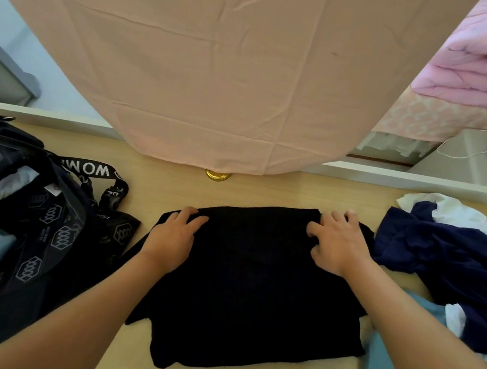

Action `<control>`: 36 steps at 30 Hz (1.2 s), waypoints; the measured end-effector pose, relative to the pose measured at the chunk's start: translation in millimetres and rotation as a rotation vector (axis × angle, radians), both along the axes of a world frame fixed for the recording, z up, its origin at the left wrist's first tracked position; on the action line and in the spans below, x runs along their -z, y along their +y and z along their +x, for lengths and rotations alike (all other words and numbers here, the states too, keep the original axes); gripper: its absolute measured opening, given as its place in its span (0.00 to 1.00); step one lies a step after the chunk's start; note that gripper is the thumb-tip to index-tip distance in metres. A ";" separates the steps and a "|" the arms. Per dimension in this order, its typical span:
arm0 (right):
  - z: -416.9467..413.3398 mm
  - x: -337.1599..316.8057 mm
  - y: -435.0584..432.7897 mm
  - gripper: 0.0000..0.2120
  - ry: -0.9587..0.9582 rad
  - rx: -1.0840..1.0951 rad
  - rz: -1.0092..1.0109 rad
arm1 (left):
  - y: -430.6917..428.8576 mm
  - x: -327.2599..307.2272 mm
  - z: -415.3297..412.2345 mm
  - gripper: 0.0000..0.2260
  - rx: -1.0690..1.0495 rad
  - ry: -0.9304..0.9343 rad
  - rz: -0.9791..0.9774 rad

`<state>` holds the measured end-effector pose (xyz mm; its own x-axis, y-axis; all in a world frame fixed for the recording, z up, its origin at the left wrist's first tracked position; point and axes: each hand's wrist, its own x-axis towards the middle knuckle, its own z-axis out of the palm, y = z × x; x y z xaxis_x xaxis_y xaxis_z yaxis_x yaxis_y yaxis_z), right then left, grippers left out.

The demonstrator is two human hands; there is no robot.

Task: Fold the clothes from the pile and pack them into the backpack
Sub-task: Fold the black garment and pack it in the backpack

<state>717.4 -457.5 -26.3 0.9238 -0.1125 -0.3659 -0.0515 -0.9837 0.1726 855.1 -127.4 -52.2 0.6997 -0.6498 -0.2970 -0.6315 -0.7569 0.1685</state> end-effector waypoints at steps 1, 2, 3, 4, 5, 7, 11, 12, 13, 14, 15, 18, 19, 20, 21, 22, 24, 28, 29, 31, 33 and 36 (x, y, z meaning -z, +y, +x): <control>3.9 -2.6 -1.8 0.18 -0.028 -0.012 -0.023 | -2.7 -0.9 4.5 0.21 -0.017 0.006 0.004; 8.3 -5.4 -4.0 0.17 -0.049 -0.012 -0.040 | -5.3 -2.3 9.1 0.17 -0.024 0.002 0.016; 12.1 -8.0 -6.2 0.17 -0.071 0.005 -0.051 | -8.5 -4.6 13.5 0.15 -0.033 -0.011 0.035; 15.8 -10.1 -9.2 0.17 -0.087 0.038 -0.055 | -11.5 -7.3 17.5 0.14 -0.053 -0.021 0.052; 19.3 -10.7 -12.7 0.16 -0.102 0.071 -0.044 | -13.7 -9.4 20.9 0.13 -0.086 -0.018 0.056; 23.7 -8.8 -17.7 0.15 -0.108 0.110 0.104 | -17.0 -11.5 25.1 0.13 -0.152 0.011 0.040; 27.5 -3.0 -20.3 0.14 0.034 0.056 0.180 | -20.5 -15.8 28.8 0.12 -0.187 0.074 0.057; 26.9 -0.5 -22.2 0.10 0.008 0.091 0.137 | -20.4 -16.9 30.1 0.12 -0.189 0.074 0.062; 25.7 1.8 -24.3 0.08 -0.039 0.152 0.097 | -20.0 -17.1 31.3 0.12 -0.193 0.068 0.058; 24.5 4.1 -25.6 0.08 -0.093 0.218 0.061 | -19.1 -17.0 32.4 0.11 -0.207 0.058 0.039; 23.0 6.9 -24.9 0.09 -0.135 0.280 0.023 | -18.0 -16.5 33.1 0.10 -0.234 0.050 0.011; 17.7 16.0 -12.9 0.15 -0.252 0.468 -0.021 | -13.0 -11.8 30.9 0.11 -0.316 0.062 -0.083; 14.2 18.3 -6.0 0.21 -0.289 0.519 -0.011 | -10.3 -10.3 27.6 0.13 -0.330 0.073 -0.115; 9.3 20.5 1.1 0.27 -0.317 0.520 -0.004 | -6.3 -9.1 22.9 0.14 -0.340 0.066 -0.155; 3.5 22.5 8.3 0.31 -0.336 0.454 0.002 | -1.4 -8.6 16.6 0.16 -0.336 0.028 -0.195; -3.6 25.1 17.0 0.34 -0.347 0.346 0.017 | 4.4 -8.6 8.3 0.17 -0.322 -0.029 -0.228; -20.3 29.8 38.1 0.36 -0.366 0.152 0.090 | 17.4 -11.1 -12.8 0.16 -0.341 -0.104 -0.314; -56.5 35.3 94.2 0.31 -0.267 0.105 0.301 | 46.7 -15.5 -71.8 0.07 -0.448 -0.067 -0.333; -65.8 36.4 107.4 0.30 -0.219 0.096 0.334 | 54.3 -15.7 -87.7 0.04 -0.494 -0.035 -0.325; -83.4 37.4 129.0 0.29 -0.170 0.114 0.375 | 67.9 -15.3 -117.5 0.07 -0.613 0.030 -0.257; -99.9 35.7 148.9 0.29 -0.168 0.161 0.380 | 80.2 -14.0 -145.0 0.13 -0.669 0.102 -0.113; -121.1 33.9 179.5 0.30 -0.139 0.156 0.388 | 92.2 -6.6 -174.7 0.14 -0.614 0.181 -0.133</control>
<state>596.2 -277.9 -60.2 0.9501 -0.1333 -0.2819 -0.2011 -0.9529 -0.2272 680.4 -35.2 -45.6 0.9019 -0.1868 -0.3894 -0.0436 -0.9364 0.3481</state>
